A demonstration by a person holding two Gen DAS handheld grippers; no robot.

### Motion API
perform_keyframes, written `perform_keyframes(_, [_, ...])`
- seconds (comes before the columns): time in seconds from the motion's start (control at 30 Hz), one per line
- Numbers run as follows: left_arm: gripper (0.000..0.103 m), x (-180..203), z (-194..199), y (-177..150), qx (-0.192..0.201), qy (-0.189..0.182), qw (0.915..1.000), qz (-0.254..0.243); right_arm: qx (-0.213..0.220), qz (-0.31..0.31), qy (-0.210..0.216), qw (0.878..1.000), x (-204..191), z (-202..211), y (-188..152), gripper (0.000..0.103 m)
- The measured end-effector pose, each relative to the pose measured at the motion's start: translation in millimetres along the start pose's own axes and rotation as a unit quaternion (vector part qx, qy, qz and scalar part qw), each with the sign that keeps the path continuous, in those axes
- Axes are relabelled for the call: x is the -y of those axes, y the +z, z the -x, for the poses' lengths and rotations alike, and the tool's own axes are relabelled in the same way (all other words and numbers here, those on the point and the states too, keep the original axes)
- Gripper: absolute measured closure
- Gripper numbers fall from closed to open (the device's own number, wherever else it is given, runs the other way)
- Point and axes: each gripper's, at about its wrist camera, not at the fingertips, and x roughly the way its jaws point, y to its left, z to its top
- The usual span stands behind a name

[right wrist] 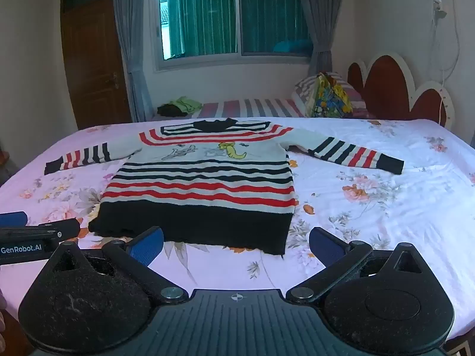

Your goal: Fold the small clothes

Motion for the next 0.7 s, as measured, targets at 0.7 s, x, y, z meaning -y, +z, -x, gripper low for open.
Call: perform_keyframes(0.7, [0.001,3.1,0.5,-1.0,-0.006,0.008,0.9998,-0.017,0.000,-0.003,-0.001,1.000,0.0,-0.2,-2.3,0.000])
